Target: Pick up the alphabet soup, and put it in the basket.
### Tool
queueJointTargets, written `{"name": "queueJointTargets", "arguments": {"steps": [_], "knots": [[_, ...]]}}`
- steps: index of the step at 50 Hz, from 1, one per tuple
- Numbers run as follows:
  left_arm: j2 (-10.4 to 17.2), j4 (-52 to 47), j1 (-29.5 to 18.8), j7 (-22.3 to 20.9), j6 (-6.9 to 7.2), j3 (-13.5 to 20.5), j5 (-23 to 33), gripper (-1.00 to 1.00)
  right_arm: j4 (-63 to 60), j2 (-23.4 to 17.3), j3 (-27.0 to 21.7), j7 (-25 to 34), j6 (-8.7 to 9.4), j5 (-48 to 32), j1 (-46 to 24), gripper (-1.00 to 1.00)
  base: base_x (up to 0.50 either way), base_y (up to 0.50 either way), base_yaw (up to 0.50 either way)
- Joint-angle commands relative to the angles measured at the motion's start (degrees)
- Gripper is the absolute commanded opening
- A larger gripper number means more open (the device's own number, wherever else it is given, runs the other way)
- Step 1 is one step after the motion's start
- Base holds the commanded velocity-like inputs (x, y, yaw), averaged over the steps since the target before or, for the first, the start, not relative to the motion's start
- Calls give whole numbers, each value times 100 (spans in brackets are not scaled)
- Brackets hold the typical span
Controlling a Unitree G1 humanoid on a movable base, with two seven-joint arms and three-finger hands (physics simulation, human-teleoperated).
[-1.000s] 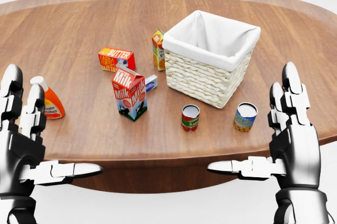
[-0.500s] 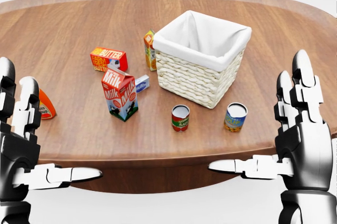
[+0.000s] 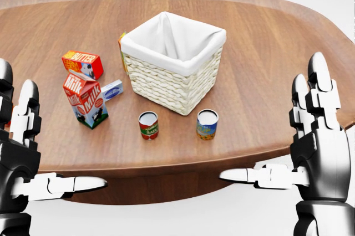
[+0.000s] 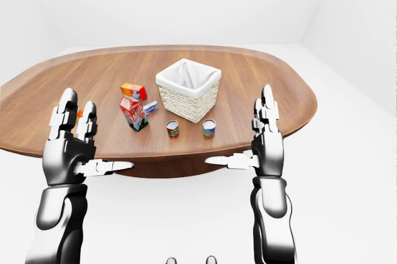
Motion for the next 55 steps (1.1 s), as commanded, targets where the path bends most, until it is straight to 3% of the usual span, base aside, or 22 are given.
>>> {"name": "queueJointTargets", "arguments": {"steps": [1,13,35,55], "knots": [[0,29,5,8,0,0,10,100,17,3,19,6,0,-28,10,100,0,-36,0],[3,87,3,13,0,10,15,100,6,4,32,34,0,-51,28,100,0,-23,0],[6,134,-13,18,0,34,-15,100,-71,12,102,106,0,-147,53,100,0,0,0],[18,123,-57,62,0,59,-88,100,-63,15,110,98,0,-166,62,100,29,0,0]]}}
